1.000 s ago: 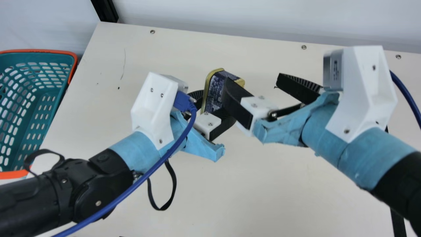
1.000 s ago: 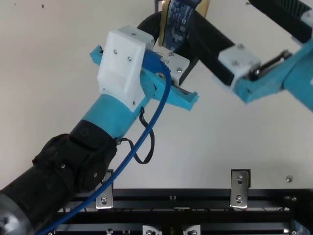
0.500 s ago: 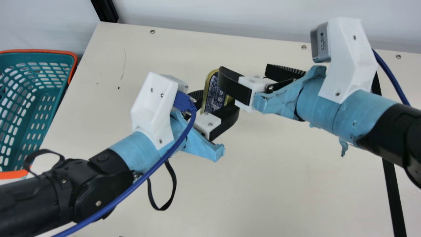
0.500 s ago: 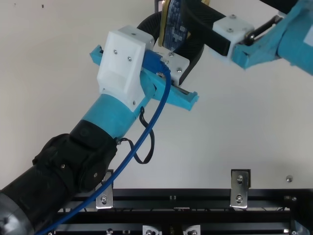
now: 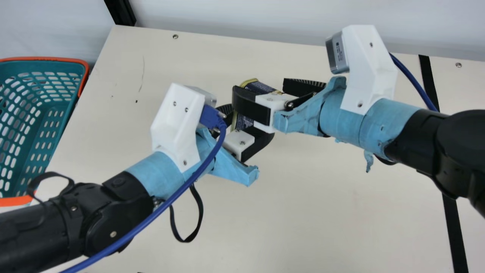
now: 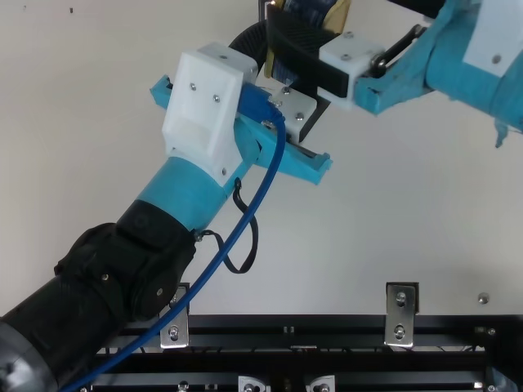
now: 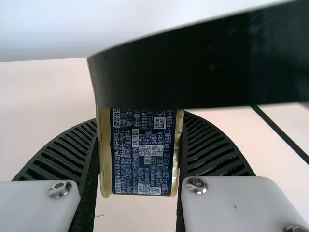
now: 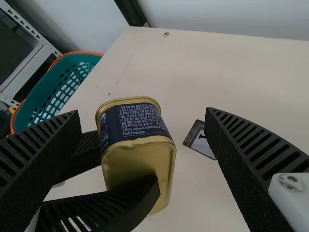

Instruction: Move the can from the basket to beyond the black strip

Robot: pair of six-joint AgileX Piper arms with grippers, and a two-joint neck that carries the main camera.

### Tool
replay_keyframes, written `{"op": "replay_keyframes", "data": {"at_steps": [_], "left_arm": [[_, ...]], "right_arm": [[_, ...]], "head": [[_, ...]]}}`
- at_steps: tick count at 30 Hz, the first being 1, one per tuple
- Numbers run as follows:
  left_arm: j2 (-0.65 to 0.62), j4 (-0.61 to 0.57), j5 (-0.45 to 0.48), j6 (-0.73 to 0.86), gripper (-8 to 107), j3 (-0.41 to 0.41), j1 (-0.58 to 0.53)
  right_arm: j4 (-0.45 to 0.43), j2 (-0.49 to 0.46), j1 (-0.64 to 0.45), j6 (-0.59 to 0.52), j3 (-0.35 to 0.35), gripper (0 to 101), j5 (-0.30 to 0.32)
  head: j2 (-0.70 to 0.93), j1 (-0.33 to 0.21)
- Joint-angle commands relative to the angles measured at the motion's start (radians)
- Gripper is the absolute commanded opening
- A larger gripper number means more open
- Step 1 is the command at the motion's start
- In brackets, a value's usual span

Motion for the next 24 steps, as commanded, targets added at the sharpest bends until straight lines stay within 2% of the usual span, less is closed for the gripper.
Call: {"op": "replay_keyframes", "data": {"at_steps": [1,15,16,17,18,24], "left_arm": [[0.000,0.000,0.000,0.000,10,0.000,0.000],[0.000,0.000,0.000,0.000,10,0.000,0.000],[0.000,0.000,0.000,0.000,10,0.000,0.000],[0.000,0.000,0.000,0.000,10,0.000,0.000],[0.000,0.000,0.000,0.000,10,0.000,0.000],[0.000,0.000,0.001,0.000,10,0.000,0.000]], "right_arm": [[0.005,0.004,0.002,-0.004,-0.004,101,0.004],[0.011,0.030,0.010,-0.013,-0.015,101,0.023],[0.009,0.031,0.010,-0.014,-0.015,49,0.025],[0.006,0.032,0.010,-0.013,-0.015,33,0.026],[0.004,0.032,0.011,-0.012,-0.015,0,0.025],[-0.007,0.031,0.011,-0.006,-0.012,0,0.024]], "head": [[-0.001,-0.016],[-0.001,-0.016],[-0.001,-0.016],[-0.001,-0.016],[-0.001,-0.016],[-0.001,-0.016]]}}
